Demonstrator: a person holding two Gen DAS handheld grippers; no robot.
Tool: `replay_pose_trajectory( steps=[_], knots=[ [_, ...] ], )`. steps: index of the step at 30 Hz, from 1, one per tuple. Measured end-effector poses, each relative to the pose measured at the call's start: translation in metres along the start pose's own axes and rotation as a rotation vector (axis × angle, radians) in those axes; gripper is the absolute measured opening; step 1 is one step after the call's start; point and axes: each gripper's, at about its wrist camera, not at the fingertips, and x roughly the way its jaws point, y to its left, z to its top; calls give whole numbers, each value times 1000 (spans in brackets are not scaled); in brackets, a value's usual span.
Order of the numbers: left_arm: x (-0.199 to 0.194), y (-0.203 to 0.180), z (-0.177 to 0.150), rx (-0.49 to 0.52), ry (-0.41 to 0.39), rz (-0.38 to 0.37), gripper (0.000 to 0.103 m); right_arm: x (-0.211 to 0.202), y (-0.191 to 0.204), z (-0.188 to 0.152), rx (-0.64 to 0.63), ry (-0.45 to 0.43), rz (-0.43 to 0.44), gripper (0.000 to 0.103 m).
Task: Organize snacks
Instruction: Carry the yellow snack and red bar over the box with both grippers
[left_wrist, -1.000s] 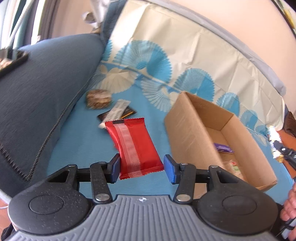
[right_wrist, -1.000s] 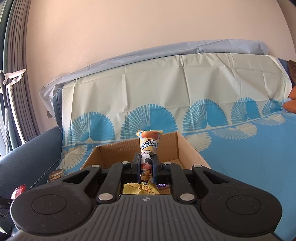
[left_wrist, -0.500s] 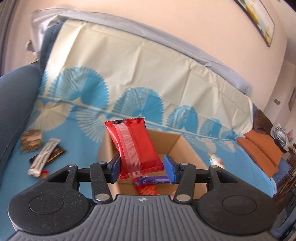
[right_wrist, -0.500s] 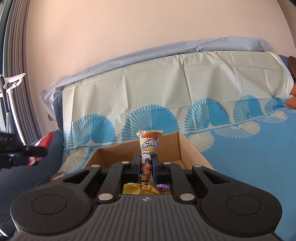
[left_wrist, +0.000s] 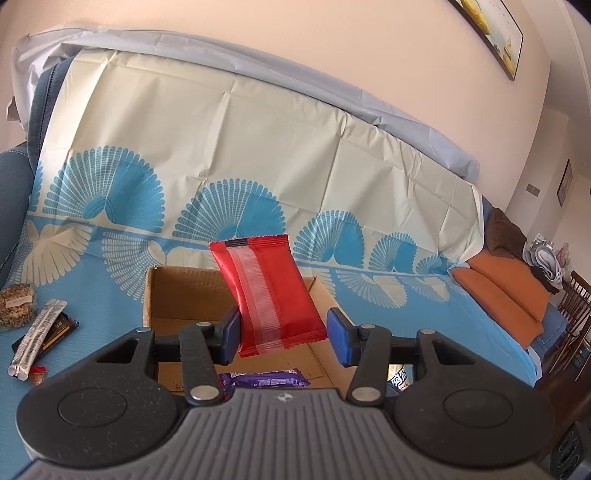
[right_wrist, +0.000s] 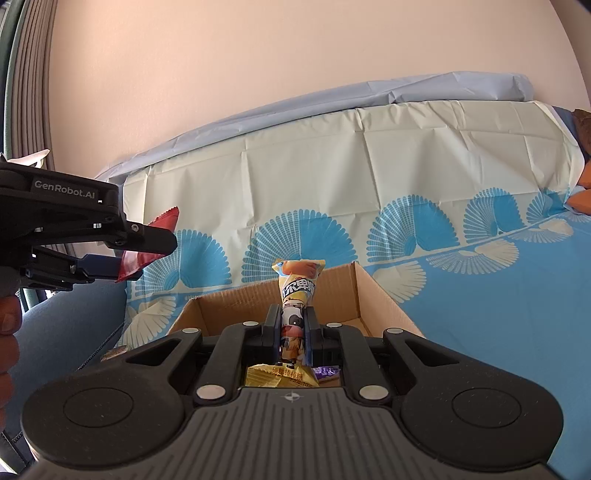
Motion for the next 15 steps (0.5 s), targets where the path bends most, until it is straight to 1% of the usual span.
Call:
replay_pose_trajectory(
  steps=[6,15],
  knots=[
    [2,3,0,-12,12,6,54,0,1,0,-6,0,0,12],
    [2,-1,1,-9,13,-4,54,0,1,1,-9,0,0,12]
  ],
)
